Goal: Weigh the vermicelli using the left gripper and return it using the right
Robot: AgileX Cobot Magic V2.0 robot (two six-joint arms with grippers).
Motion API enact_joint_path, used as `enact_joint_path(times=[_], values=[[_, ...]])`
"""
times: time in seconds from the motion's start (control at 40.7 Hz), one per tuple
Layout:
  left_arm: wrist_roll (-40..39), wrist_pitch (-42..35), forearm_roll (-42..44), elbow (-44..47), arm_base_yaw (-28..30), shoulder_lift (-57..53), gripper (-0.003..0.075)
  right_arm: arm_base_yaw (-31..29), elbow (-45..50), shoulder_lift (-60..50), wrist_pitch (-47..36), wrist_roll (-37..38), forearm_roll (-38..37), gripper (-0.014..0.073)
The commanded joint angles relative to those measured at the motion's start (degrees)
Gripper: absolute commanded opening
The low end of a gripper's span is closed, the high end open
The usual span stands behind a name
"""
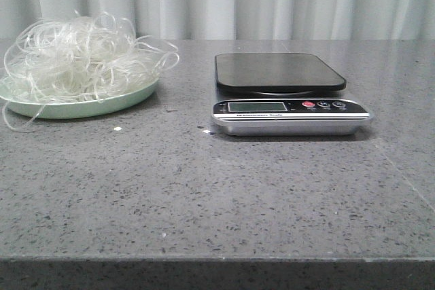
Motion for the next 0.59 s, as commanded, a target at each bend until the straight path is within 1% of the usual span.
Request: enact_joint_path(times=[0.0, 0.123, 0.246, 0.417, 0.565], values=[[-0.5, -4.3, 1.1, -1.1, 0.9, -0.3, 0.0137, -0.4, -1.5, 0.7, -4.4, 0.0, -0.2, 0.0151], [-0.5, -8.6, 1.8, 2.5, 4.4, -3.8, 0.0137, -0.4, -1.5, 0.7, -4.4, 0.0, -0.2, 0.0151], [-0.5, -13.0, 1.8, 8.8, 7.8, -8.9, 0.0137, -0.4, -1.5, 0.7, -4.4, 0.0, -0.2, 0.0151], [-0.5, -13.1, 1.8, 16.5, 8.7, -16.3, 0.0137, -0.4, -1.5, 0.7, -4.4, 0.0, -0.2, 0.0151], [-0.5, -14.9, 1.8, 21.2, 8.7, -16.4, 0.0137, -0.4, -1.5, 0.7, -4.3, 0.0, -0.2, 0.0151]])
